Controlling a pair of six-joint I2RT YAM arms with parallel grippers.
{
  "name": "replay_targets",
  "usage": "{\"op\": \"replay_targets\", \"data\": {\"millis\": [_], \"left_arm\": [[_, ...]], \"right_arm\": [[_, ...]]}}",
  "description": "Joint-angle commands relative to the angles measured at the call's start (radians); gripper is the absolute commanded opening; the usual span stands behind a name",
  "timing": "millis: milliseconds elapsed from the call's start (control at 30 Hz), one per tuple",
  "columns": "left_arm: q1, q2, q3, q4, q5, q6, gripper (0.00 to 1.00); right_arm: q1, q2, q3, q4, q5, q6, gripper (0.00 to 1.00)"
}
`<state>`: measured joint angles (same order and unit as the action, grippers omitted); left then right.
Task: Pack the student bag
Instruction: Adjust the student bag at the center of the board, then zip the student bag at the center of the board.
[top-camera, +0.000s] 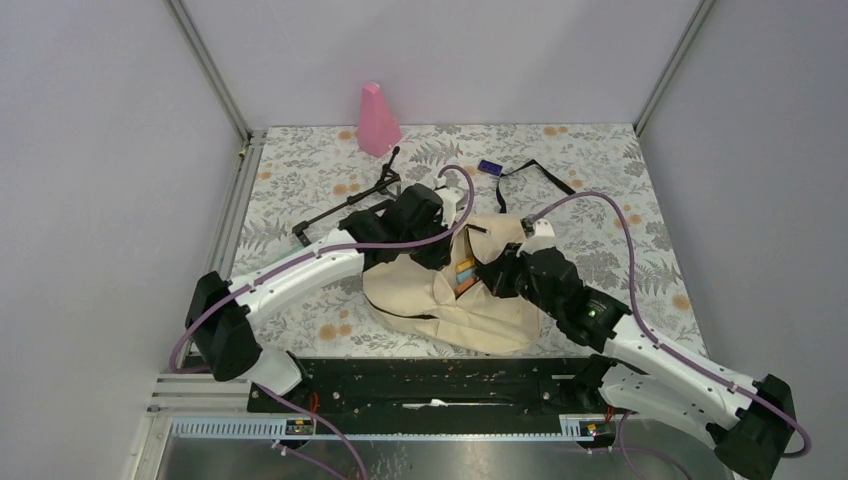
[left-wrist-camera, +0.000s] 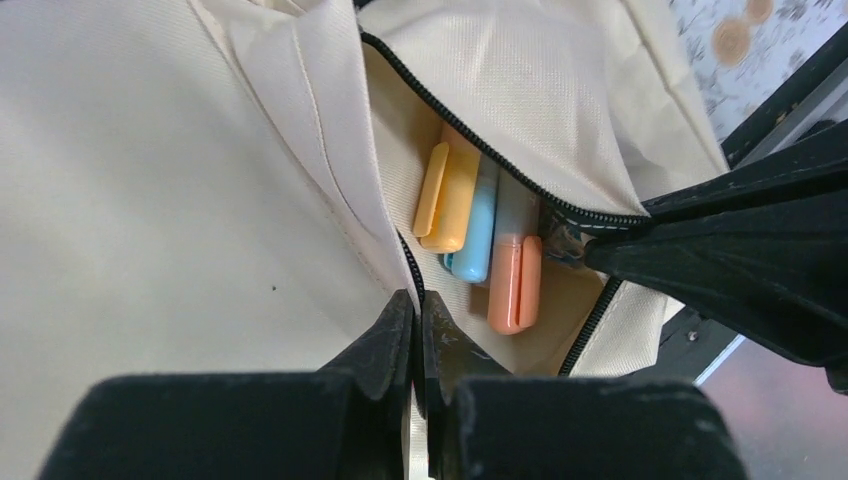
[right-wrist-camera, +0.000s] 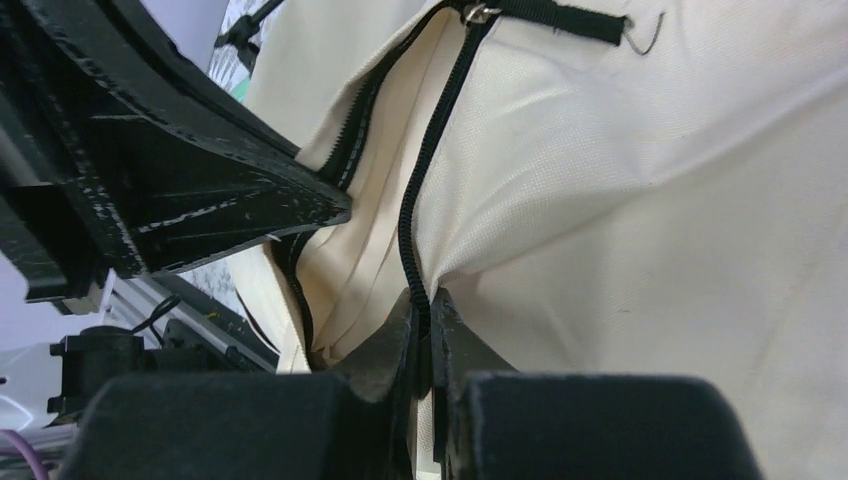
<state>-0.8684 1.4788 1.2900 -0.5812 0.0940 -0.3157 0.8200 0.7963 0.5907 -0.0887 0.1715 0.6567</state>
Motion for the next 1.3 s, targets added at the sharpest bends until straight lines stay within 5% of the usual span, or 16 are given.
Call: {"op": "replay_targets", "data": {"millis": [0, 233, 433, 567, 667, 800, 1000, 1267], "left_arm": [[0.006, 0.030, 0.057, -0.033, 0.024, 0.072, 0.00], [0.007, 0.019, -0.018, -0.088, -0.065, 0.113, 0.00], [0.019, 0.016, -0.048, -0.084, -0.001, 0.114, 0.00], [0.026, 0.003, -0.048, -0.069, 0.020, 0.115, 0.02], [0.035, -0.017, -0.047, -0.066, 0.036, 0.111, 0.15], [0.047, -0.068, -0.028, -0.065, 0.035, 0.106, 0.45], [0.072, -0.090, 0.030, -0.066, 0.015, 0.078, 0.65], [0.079, -0.008, 0.099, -0.051, 0.084, 0.022, 0.85]], "right_arm": [[0.015, 0.028, -0.017, 0.153, -0.095, 0.040, 0.00], [0.032, 0.087, 0.017, 0.145, -0.089, -0.005, 0.05], [0.046, 0.189, 0.049, 0.176, -0.155, -0.022, 0.08], [0.057, 0.229, 0.082, 0.178, -0.195, -0.046, 0.18], [0.057, 0.210, 0.121, 0.130, -0.180, -0.074, 0.34], [0.055, 0.122, 0.170, 0.002, -0.044, -0.122, 0.53], [-0.071, 0.050, 0.194, -0.108, -0.025, -0.144, 0.58], [-0.188, 0.140, 0.199, -0.038, -0.079, -0.062, 0.60]]}}
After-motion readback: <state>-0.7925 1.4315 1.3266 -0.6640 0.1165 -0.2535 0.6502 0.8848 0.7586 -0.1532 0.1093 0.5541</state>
